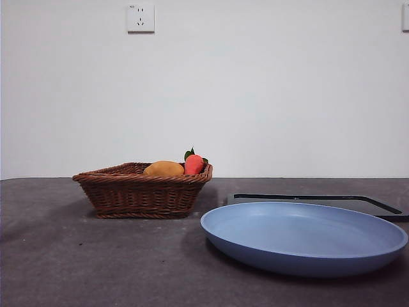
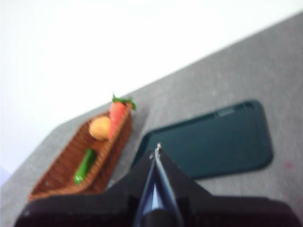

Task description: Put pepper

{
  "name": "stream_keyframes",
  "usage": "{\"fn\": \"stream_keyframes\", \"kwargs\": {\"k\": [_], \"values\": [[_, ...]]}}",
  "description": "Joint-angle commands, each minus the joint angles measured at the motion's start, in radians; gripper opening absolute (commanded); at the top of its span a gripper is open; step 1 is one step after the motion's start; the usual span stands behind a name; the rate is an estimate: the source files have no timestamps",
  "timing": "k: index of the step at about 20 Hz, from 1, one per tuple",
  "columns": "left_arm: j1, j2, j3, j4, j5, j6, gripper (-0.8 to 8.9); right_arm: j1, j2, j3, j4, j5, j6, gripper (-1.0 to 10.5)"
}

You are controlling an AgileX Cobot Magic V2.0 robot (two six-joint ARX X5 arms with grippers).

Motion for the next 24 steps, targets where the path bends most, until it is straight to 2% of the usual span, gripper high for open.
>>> {"fn": "stream_keyframes", "kwargs": {"k": [1,4,7,13,17,24], "values": [[0.003,0.05,0.055,-0.026,0.024,-0.006,0.07,0.004,0.045,0.065,-0.01,-0.002,0.015,0.1],[0.003,0.129,0.127,-0.034,0.065,-0.002,0.07,0.01,0.126,0.156,-0.07,-0.002,-0.03,0.1],[0.003,0.215,0.207,-0.071,0.126,0.027,0.07,0.019,0.217,0.258,-0.168,-0.027,-0.111,0.1],[0.003,0.394,0.379,-0.245,0.233,0.189,0.07,0.023,0.415,0.457,-0.372,-0.13,-0.289,0.1],[0.001,0.489,0.49,-0.409,0.285,0.328,0.07,0.023,0.536,0.58,-0.539,-0.183,-0.406,0.1],[0.001,0.603,0.632,-0.684,0.283,0.525,0.06,0.042,0.692,0.726,-0.822,-0.184,-0.56,0.1]]}}
